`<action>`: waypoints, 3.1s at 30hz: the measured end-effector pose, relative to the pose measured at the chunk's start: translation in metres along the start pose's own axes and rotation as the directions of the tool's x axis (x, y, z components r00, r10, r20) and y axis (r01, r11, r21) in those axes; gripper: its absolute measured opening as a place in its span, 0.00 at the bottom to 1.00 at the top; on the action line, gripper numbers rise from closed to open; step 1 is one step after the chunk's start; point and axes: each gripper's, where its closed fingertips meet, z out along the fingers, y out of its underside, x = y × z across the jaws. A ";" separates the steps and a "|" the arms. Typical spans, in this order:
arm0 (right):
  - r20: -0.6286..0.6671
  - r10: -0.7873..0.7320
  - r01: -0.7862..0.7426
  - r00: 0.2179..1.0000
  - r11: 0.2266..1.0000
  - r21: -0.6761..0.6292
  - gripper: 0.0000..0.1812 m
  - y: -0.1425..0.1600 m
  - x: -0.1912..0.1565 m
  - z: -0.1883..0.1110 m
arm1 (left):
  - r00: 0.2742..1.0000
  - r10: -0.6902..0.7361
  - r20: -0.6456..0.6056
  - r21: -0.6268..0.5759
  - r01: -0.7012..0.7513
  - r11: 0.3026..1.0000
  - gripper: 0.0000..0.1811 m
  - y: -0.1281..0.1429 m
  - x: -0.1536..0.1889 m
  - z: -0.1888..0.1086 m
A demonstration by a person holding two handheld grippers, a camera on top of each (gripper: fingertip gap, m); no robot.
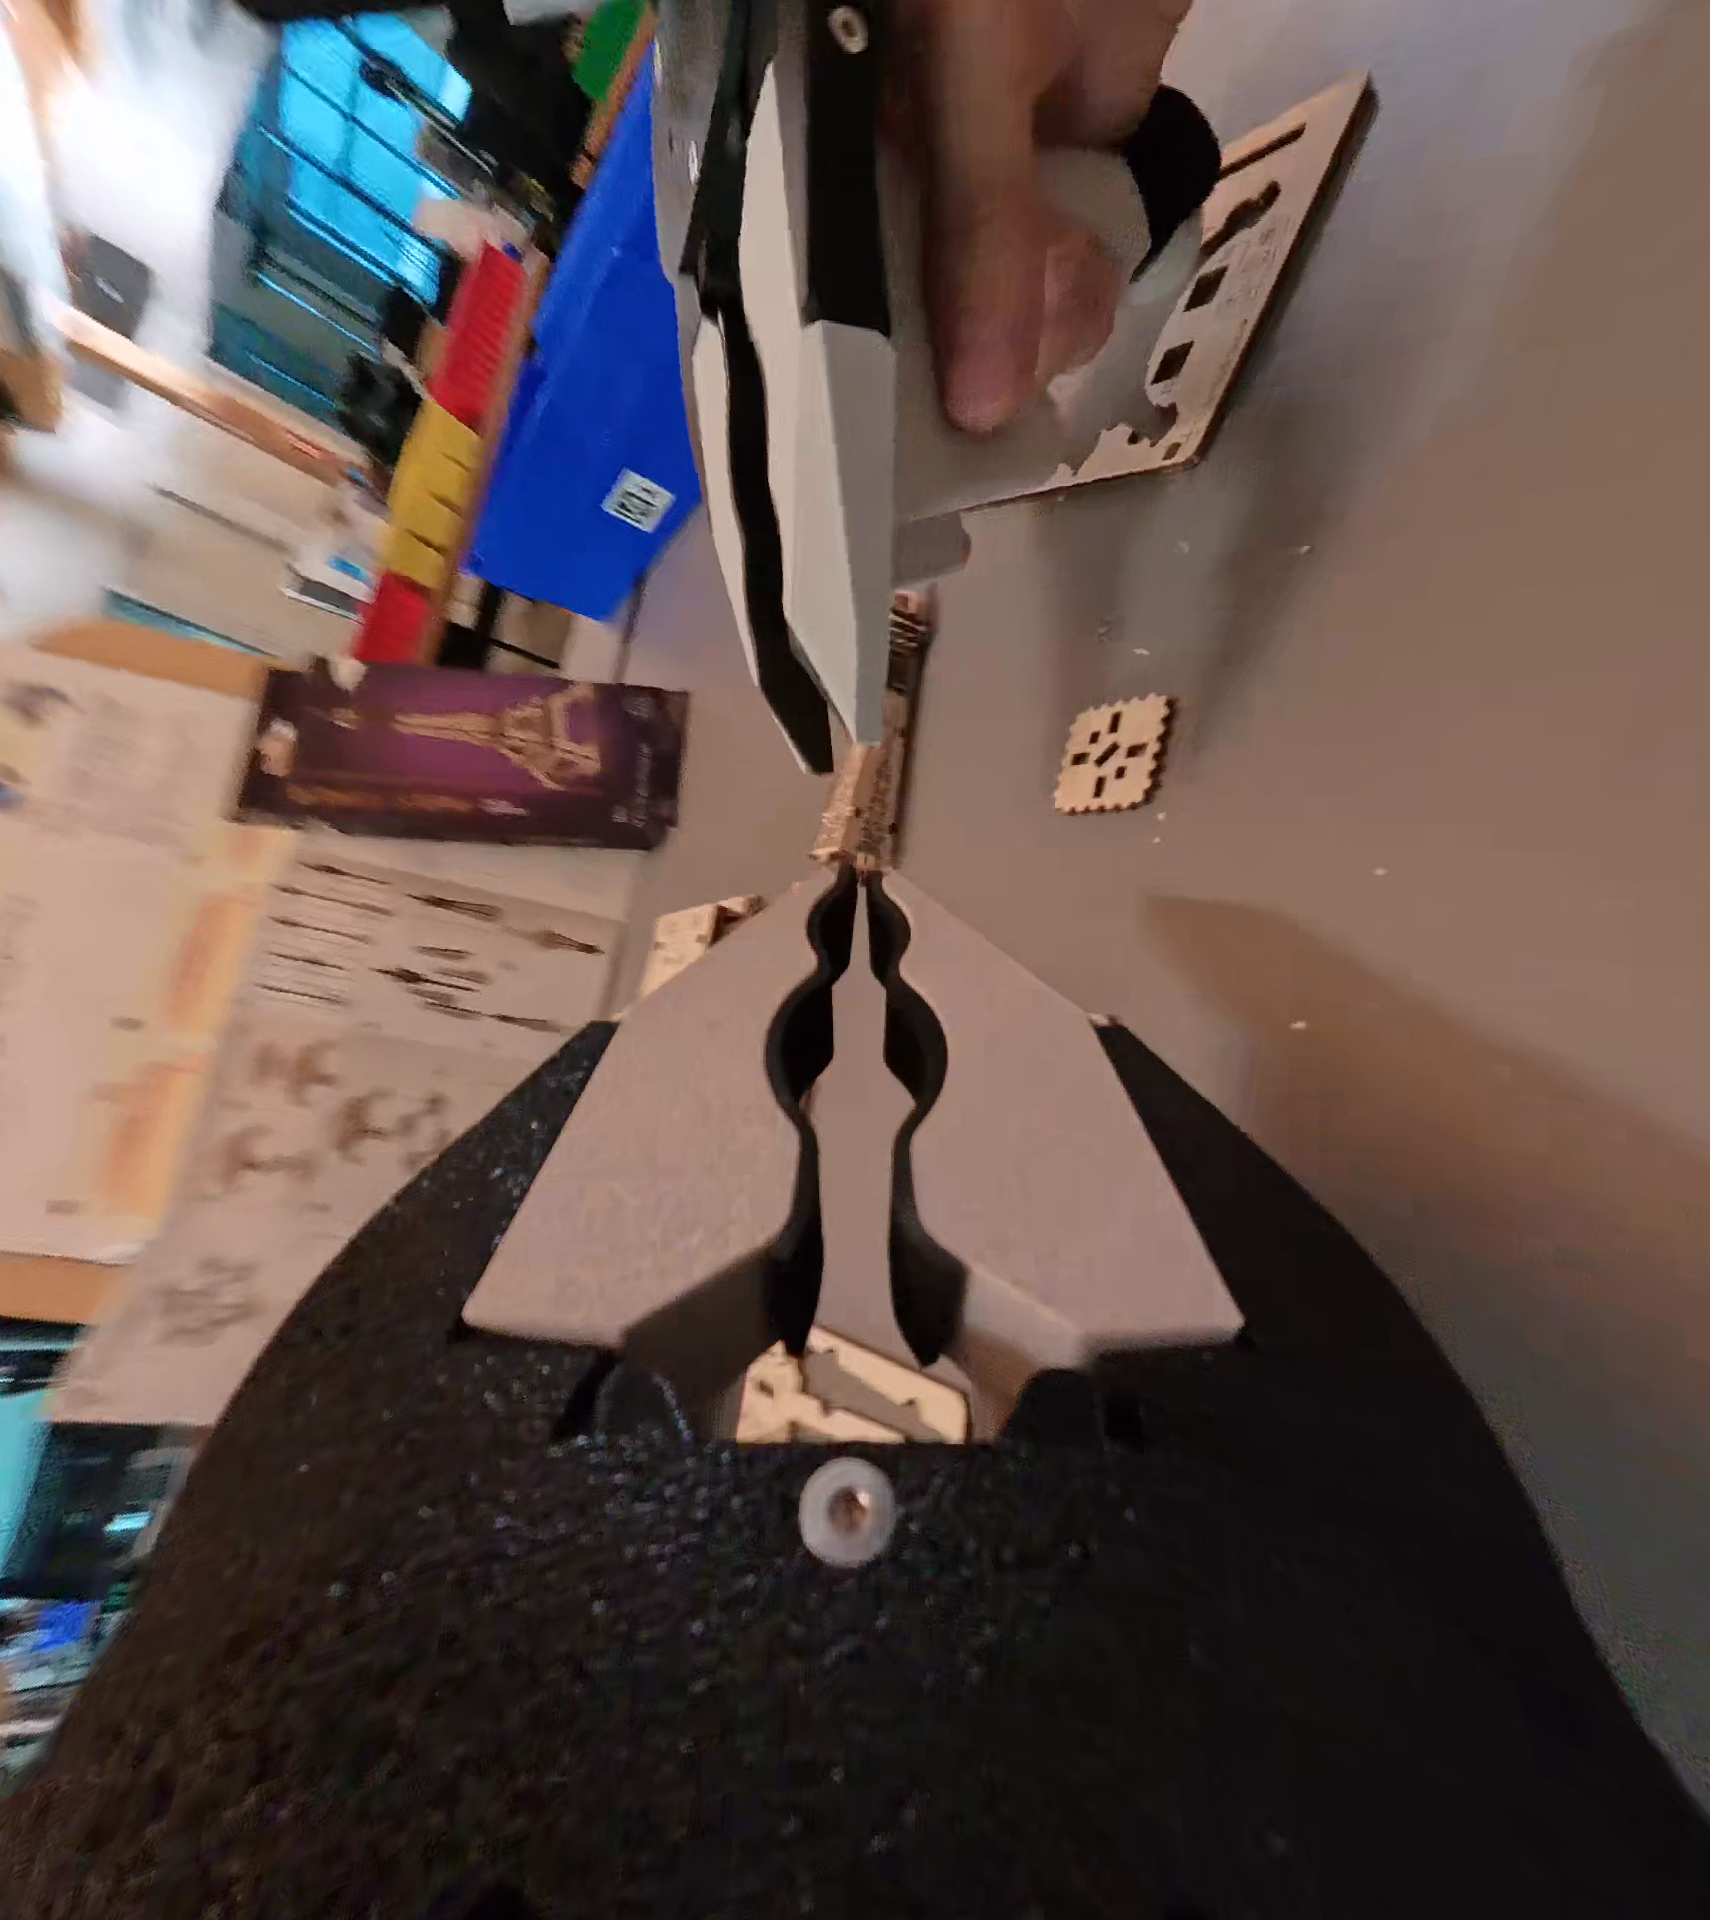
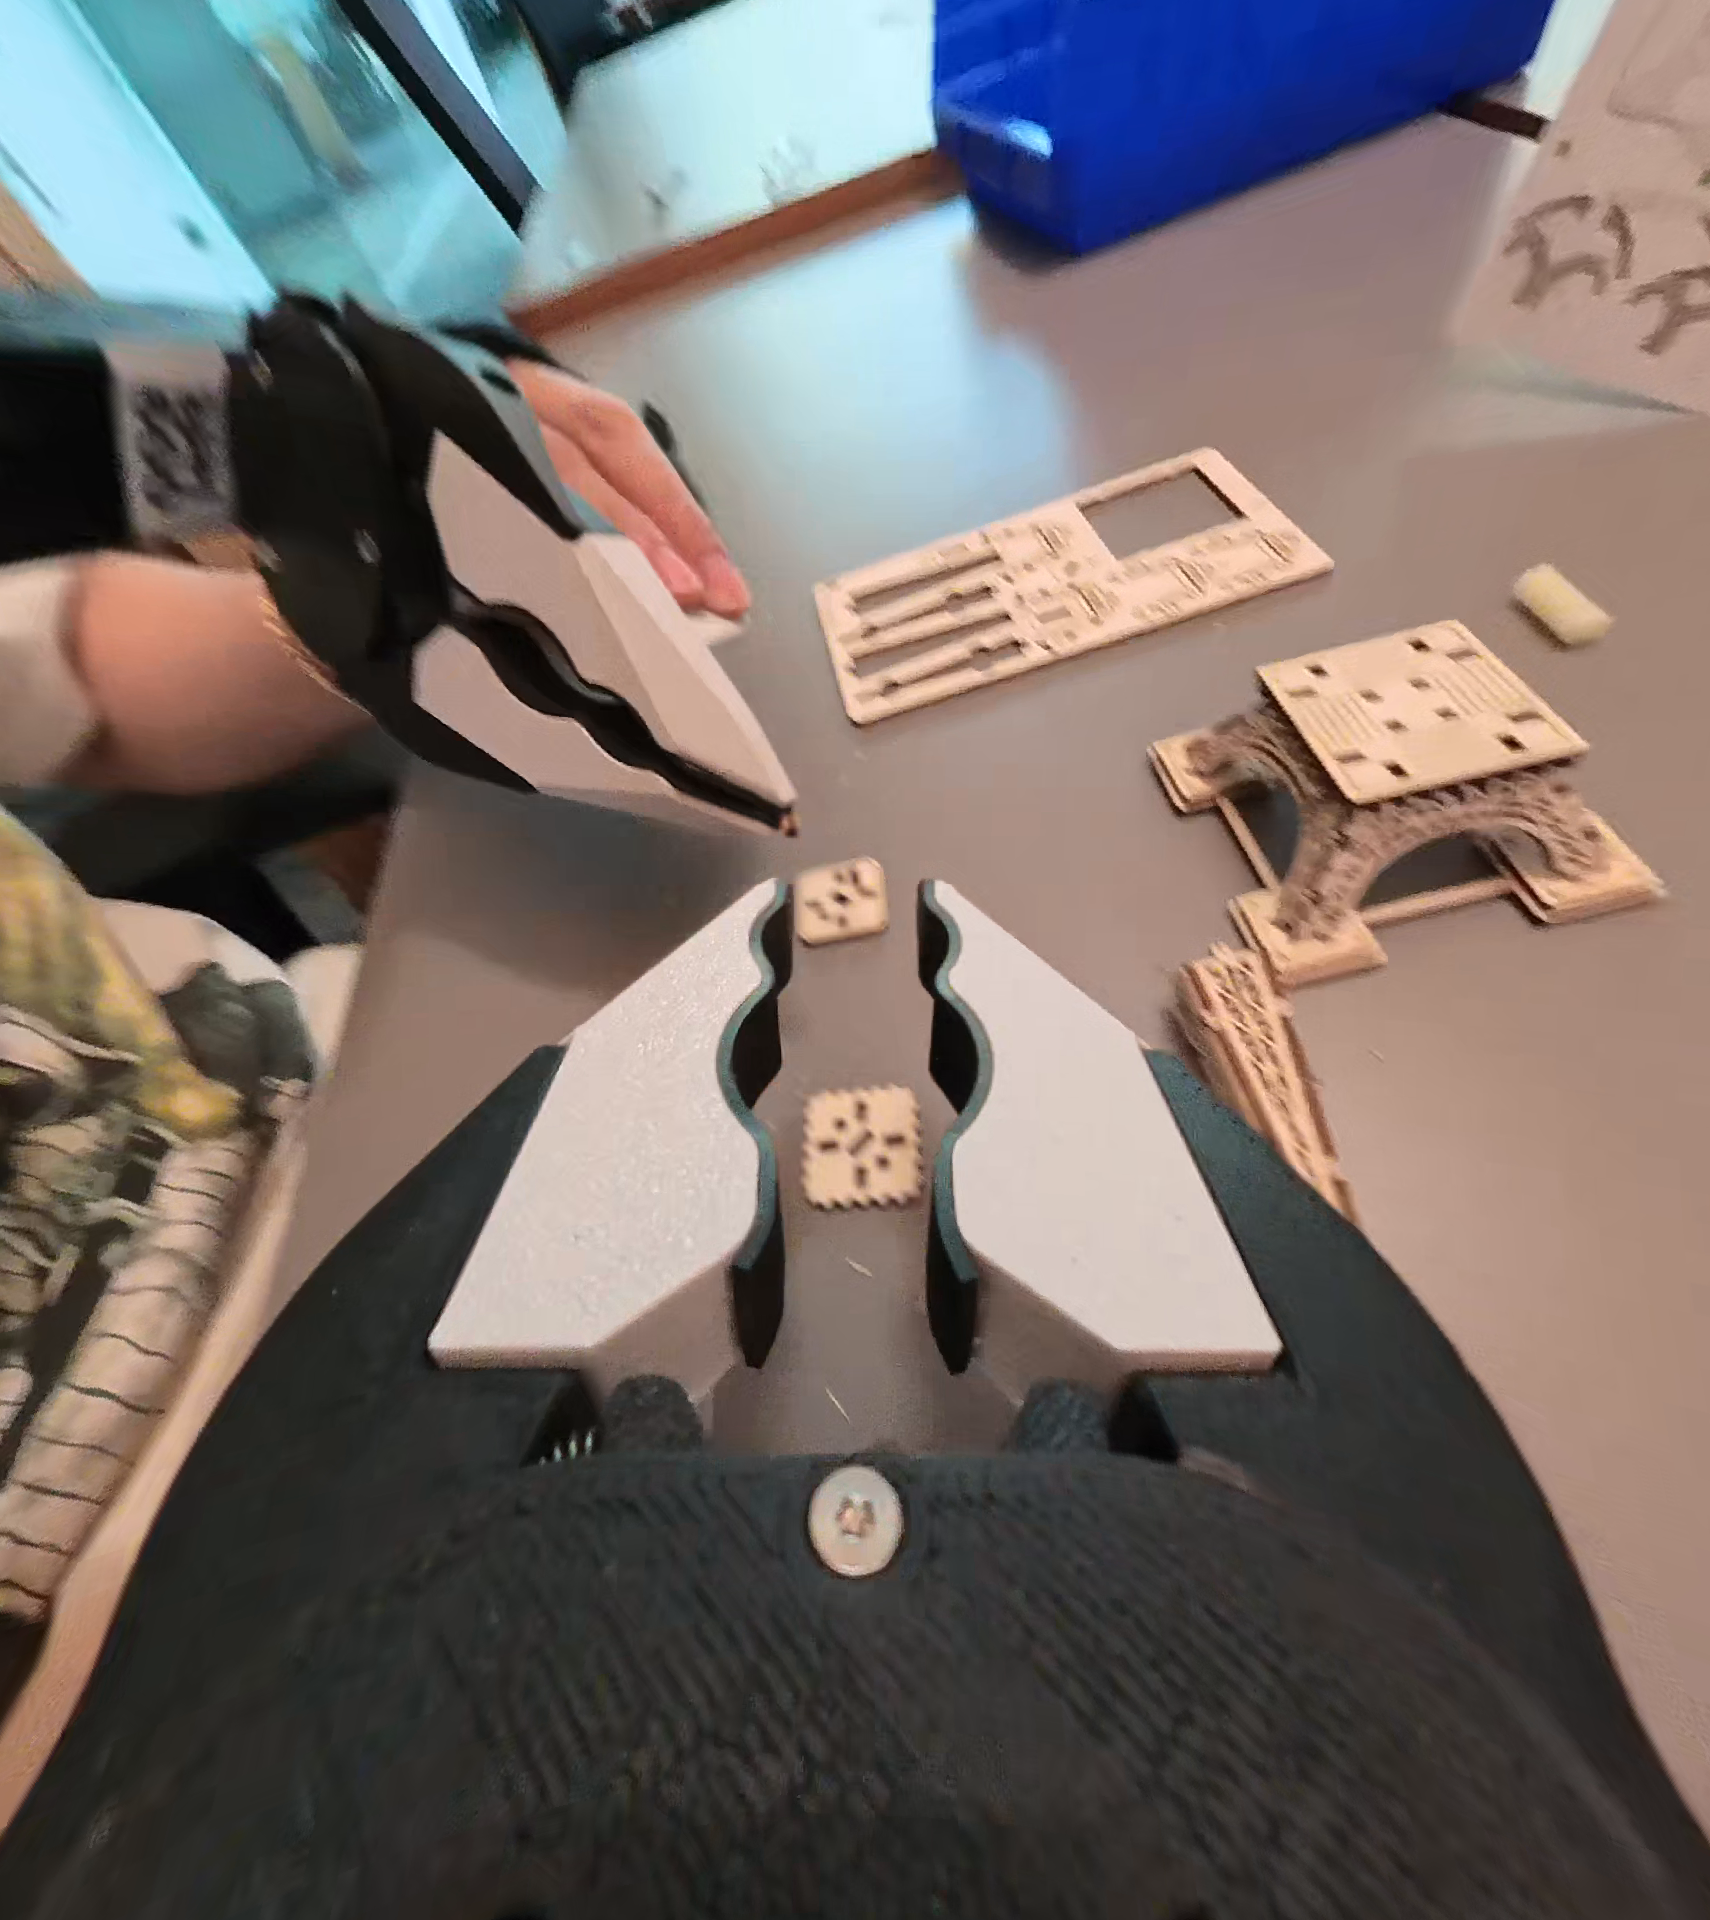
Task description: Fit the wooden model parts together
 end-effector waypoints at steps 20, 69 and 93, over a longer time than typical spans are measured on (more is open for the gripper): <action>0.160 0.012 -0.038 0.987 0.986 0.163 0.00 -0.022 -0.028 0.011 | 0.978 0.123 0.170 0.054 -0.134 0.989 0.00 -0.019 -0.015 -0.013; 0.133 -0.330 0.267 0.935 0.898 0.350 0.01 -0.037 -0.053 0.006 | 0.720 -0.529 -0.450 0.210 0.661 0.721 0.01 -0.041 -0.017 -0.033; 0.162 -0.335 0.260 0.928 0.896 0.360 0.01 -0.038 -0.060 0.005 | 0.743 -0.491 -0.454 0.228 0.630 0.743 0.00 -0.044 -0.012 -0.037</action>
